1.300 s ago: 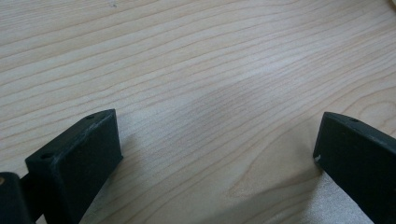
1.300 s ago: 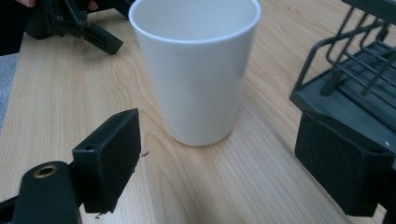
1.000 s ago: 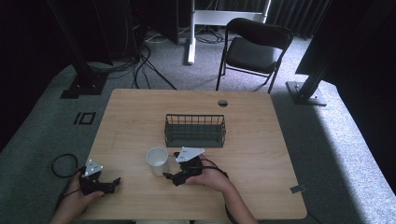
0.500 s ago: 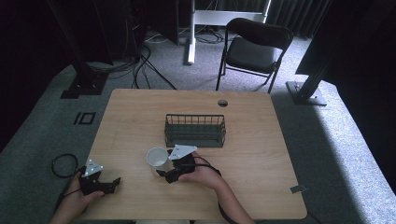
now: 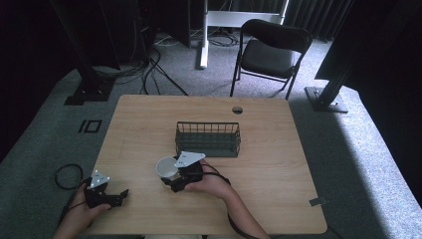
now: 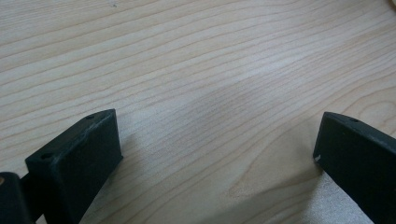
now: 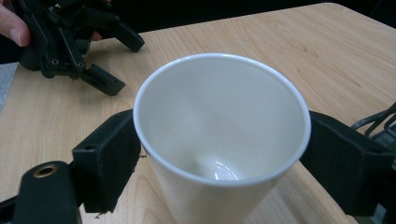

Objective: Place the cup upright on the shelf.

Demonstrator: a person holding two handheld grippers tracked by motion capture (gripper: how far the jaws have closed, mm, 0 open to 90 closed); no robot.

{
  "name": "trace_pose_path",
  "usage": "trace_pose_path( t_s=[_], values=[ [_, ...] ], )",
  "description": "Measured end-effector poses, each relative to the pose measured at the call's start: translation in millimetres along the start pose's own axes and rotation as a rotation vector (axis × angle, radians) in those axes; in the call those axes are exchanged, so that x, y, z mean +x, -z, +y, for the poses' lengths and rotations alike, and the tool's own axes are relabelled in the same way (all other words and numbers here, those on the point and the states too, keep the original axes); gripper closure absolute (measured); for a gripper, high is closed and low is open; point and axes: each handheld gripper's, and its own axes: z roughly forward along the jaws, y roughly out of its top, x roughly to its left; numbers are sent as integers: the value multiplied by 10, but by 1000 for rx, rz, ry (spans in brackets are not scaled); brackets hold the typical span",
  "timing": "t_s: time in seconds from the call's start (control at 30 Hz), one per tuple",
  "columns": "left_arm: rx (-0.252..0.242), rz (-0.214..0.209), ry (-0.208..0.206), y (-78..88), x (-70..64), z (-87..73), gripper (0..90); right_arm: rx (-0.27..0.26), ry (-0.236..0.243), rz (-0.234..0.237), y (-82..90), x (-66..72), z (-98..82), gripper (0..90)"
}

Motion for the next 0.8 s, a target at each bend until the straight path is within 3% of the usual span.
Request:
trace_pose_path(
  t_s=[0.4, 0.8],
  values=[
    [0, 0, 0, 0, 0, 0, 12, -14, 5, -12, -35, 28, 41, 198],
    [0, 1, -2, 0, 1, 0, 12, -57, -16, -15, 98, 5, 228, 200]
  ],
)
